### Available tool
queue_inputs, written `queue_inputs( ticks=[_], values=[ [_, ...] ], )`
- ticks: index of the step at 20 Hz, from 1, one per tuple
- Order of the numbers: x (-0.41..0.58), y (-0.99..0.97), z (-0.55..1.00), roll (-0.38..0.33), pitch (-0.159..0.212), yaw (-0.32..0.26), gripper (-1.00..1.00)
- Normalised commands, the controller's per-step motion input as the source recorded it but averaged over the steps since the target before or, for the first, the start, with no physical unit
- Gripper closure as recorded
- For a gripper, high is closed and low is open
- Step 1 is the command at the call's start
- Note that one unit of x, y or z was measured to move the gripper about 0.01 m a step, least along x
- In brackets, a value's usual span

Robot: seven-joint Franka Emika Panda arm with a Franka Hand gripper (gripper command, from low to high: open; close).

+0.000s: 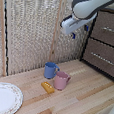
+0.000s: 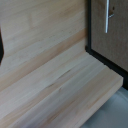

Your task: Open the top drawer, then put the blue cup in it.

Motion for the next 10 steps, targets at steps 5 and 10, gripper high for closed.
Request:
queue_inputs(
  ticks=[5,10],
  values=[
    [-0.007,-0.29,0.0,-0.375,-0.003,0.062,-1.0],
    [-0.062,-0.3,0.0,-0.375,-0.011,0.074,-1.0]
  ],
)
